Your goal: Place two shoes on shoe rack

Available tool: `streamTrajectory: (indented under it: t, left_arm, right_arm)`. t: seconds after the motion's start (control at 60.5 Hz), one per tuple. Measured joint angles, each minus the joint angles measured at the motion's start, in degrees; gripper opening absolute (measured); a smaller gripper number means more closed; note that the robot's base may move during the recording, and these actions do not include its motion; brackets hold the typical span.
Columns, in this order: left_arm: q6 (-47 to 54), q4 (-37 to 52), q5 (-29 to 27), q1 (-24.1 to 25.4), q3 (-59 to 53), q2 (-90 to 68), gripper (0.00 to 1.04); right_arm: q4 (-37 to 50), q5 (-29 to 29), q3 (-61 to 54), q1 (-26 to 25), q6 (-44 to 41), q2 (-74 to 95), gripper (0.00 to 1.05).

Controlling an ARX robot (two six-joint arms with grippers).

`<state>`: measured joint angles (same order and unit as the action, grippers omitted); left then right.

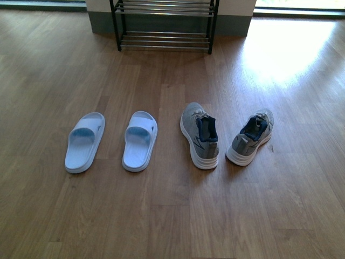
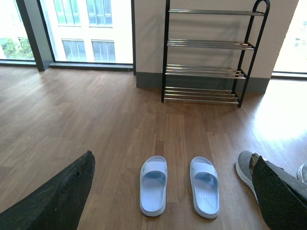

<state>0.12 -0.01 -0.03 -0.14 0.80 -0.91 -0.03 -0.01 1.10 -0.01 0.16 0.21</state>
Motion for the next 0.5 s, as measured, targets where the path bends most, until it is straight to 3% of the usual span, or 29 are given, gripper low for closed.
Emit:
streamTrajectory:
  t: [0.496]
  left_arm:
    - [0.00, 0.00, 0.00, 0.00, 0.00, 0.00, 0.95]
  right_arm:
    - [0.00, 0.00, 0.00, 0.00, 0.00, 0.00, 0.96]
